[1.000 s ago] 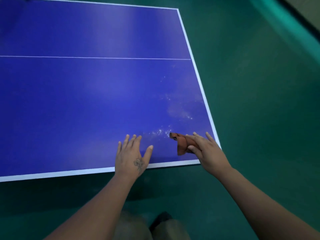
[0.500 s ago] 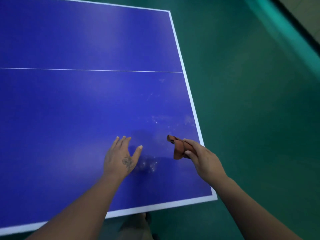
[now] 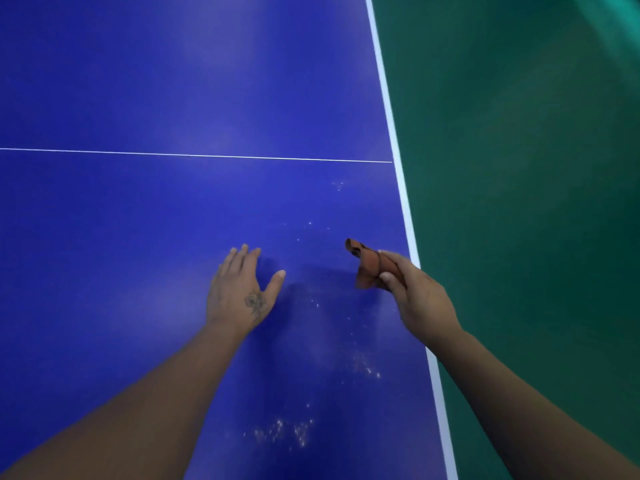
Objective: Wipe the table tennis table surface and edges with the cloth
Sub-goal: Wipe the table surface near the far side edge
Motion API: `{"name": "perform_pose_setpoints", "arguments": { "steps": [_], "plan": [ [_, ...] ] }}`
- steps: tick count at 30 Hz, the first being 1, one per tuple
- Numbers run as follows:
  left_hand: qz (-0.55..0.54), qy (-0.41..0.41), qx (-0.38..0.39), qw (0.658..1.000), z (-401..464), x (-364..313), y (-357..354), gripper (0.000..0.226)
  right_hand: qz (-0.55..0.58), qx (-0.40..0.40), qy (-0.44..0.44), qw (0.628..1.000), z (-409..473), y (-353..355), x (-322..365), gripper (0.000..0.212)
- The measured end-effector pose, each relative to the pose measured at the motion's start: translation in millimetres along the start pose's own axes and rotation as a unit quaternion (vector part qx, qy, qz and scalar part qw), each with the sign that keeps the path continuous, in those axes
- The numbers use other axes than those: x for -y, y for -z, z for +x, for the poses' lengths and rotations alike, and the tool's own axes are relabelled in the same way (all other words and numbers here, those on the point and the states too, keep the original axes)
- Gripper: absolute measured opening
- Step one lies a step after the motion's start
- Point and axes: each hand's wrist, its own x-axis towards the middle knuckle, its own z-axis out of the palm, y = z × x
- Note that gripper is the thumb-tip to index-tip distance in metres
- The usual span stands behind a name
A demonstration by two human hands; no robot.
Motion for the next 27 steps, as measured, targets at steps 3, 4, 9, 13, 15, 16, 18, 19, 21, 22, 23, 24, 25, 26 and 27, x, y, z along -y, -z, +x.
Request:
{"name": "perform_pose_setpoints", "arguments": {
  "steps": [3,4,9,13,15,16,18,19,21,22,23,24,25,26,27],
  "plan": [
    [0.008,0.005,-0.044,0.999,47.3,-7.9,-16.1,0.079,-0.002,-0.001,0.032,0.999,70.9,-20.3,-7.9,0.036],
    [0.011,0.006,-0.069,0.998,61.7,-7.2,-21.0,0.079,-0.005,-0.003,0.045,0.999,96.5,-25.8,-8.4,0.038],
    [0.088,0.013,-0.144,0.986,114.1,17.8,-43.3,0.08,-0.02,-0.035,0.108,0.993,216.9,-33.5,-5.7,0.046],
    [0.126,0.027,-0.151,0.98,127.4,26.9,-63.8,0.078,-0.031,-0.09,0.14,0.986,288.1,-29.9,-6.6,0.05],
    [0.13,0.025,-0.164,0.978,131.3,29.0,-69.1,0.079,-0.048,-0.087,0.148,0.984,317.6,-34.8,-9.1,0.05],
    [0.129,0.022,-0.165,0.978,130.9,30.6,-69.3,0.078,-0.057,-0.074,0.151,0.984,326.6,-38.8,-9.9,0.051],
    [0.128,0.019,-0.174,0.976,130.5,32.4,-69.4,0.078,-0.085,-0.051,0.179,0.979,337.9,-48.8,-12.9,0.05],
    [0.132,0.018,-0.176,0.975,131.7,32.1,-69.2,0.078,-0.11,-0.047,0.208,0.971,341.9,-53.2,-15.7,0.048],
    [0.137,0.02,-0.175,0.975,133.4,33.1,-69.5,0.078,-0.153,-0.04,0.257,0.953,349.0,-57.4,-22.6,0.046],
    [0.136,0.018,-0.176,0.975,133.3,33.8,-70.3,0.078,-0.171,-0.035,0.265,0.948,352.2,-57.9,-26.0,0.047],
    [0.137,0.018,-0.178,0.974,133.3,34.6,-70.8,0.078,-0.183,-0.028,0.264,0.946,354.8,-58.8,-28.7,0.049],
    [0.139,0.018,-0.18,0.974,133.8,35.8,-71.1,0.077,-0.191,-0.021,0.261,0.946,357.1,-60.4,-30.8,0.053],
    [0.142,0.017,-0.18,0.973,134.5,36.8,-71.7,0.077,-0.196,-0.017,0.26,0.945,358.8,-62.3,-32.7,0.056],
    [0.143,0.016,-0.18,0.973,135.1,37.5,-72.5,0.077,-0.201,-0.015,0.258,0.945,359.9,-64.3,-34.6,0.058],
    [0.144,0.016,-0.18,0.973,135.4,37.6,-73.0,0.077,-0.205,-0.019,0.255,0.945,359.2,-67.2,-35.7,0.061]
  ]
}}
